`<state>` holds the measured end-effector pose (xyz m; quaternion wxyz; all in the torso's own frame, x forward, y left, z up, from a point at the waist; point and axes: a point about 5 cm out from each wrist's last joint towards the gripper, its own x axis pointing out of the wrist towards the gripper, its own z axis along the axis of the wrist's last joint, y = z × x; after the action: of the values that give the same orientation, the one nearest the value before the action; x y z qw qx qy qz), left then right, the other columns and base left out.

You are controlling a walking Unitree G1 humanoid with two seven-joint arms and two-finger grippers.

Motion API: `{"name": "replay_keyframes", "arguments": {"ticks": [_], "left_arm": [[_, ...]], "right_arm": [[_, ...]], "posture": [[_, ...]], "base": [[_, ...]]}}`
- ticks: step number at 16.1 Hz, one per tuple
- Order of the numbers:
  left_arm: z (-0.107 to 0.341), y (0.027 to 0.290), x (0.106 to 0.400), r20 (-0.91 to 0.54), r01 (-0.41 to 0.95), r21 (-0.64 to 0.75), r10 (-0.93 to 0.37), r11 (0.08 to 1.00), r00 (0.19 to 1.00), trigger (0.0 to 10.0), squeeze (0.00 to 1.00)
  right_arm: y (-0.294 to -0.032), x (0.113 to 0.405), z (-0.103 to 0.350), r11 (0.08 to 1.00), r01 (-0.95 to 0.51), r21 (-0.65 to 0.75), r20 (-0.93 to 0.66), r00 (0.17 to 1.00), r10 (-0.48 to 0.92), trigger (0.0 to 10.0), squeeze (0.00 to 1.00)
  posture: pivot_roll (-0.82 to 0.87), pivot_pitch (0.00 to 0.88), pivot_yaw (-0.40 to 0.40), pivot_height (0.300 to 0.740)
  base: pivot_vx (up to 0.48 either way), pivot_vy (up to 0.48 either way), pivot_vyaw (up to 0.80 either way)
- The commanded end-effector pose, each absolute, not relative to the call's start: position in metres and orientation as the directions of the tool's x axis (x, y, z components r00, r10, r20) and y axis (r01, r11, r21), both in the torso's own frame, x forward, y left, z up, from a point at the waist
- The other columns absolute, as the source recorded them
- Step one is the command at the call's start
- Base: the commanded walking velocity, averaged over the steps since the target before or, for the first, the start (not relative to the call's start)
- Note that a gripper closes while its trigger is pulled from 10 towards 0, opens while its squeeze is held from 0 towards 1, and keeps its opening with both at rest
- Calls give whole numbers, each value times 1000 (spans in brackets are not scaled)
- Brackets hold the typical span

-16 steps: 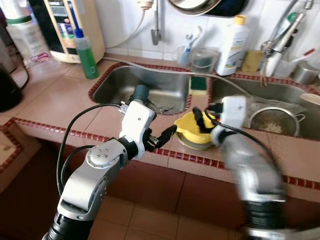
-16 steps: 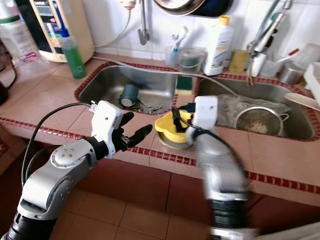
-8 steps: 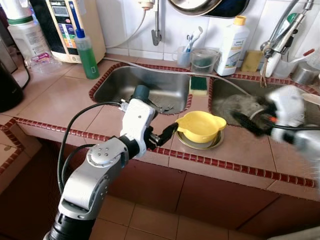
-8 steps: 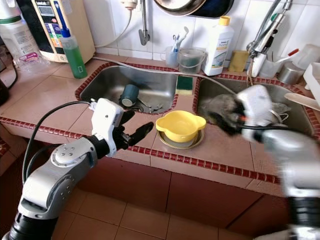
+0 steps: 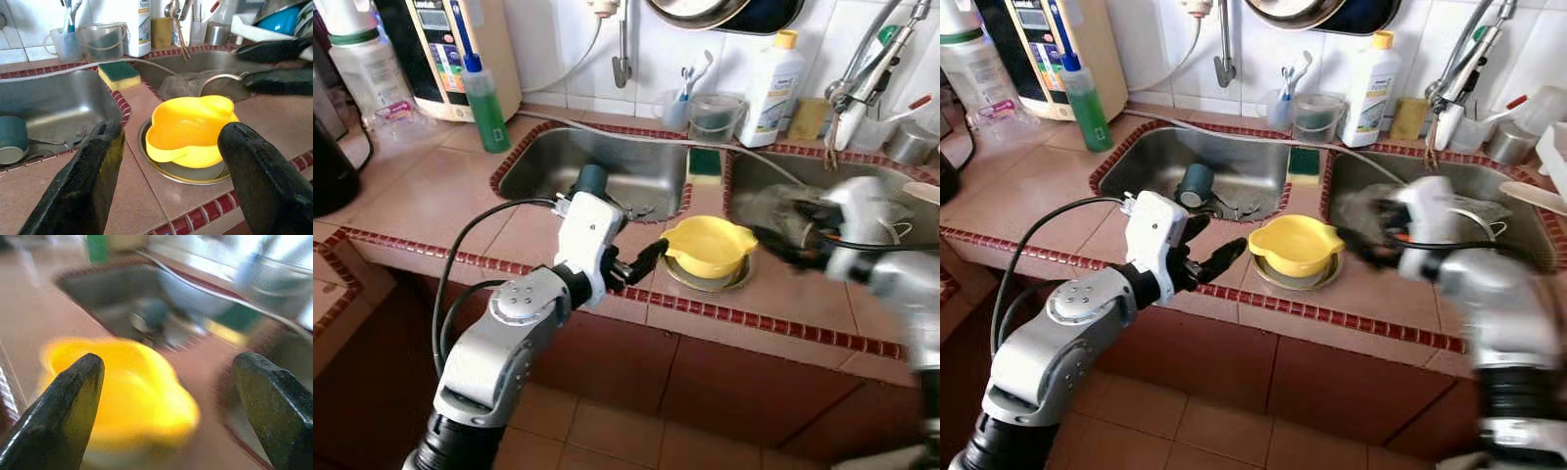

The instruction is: Kitchen organization

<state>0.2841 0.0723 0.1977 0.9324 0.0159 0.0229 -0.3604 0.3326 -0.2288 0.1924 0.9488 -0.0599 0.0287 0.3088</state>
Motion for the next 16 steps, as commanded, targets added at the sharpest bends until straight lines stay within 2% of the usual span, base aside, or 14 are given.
{"name": "replay_keyframes", "arguments": {"ticks": [1, 5, 6, 8, 11, 16], "left_arm": [[202, 75, 283, -42, 661, 27, -660, 750, 750, 10000, 0], [202, 79, 281, -45, 648, 31, -647, 761, 762, 10000, 0], [202, 81, 281, -47, 643, 32, -642, 765, 765, 10000, 0], [202, 82, 281, -50, 639, 30, -637, 769, 769, 10000, 0], [202, 80, 280, -50, 646, 31, -644, 763, 763, 10000, 0], [201, 78, 280, -53, 657, 31, -655, 754, 754, 10000, 0]], "right_arm": [[-220, 337, 205, 818, -568, -90, -28, 823, 568, 10000, 0], [-187, 340, 189, 861, -509, 7, -14, 861, 509, 10000, 0], [-176, 340, 182, 889, -456, 30, -22, 889, 457, 10000, 0], [-166, 337, 177, 923, -386, 3, -46, 922, 386, 10000, 0], [-173, 340, 168, 965, -261, 8, -110, 959, 260, 10000, 0], [-178, 334, 167, 980, -195, 37, -73, 978, 197, 10000, 0]], "posture": [[-162, 58, 7, 740], [-132, 60, 1, 740], [-127, 61, 1, 740], [-125, 61, 5, 740], [-131, 60, 8, 740], [-139, 51, 12, 740]], "base": [[0, 0, 0], [0, 0, 0], [0, 0, 0], [0, 0, 0], [0, 0, 0], [0, 0, 0]]}}
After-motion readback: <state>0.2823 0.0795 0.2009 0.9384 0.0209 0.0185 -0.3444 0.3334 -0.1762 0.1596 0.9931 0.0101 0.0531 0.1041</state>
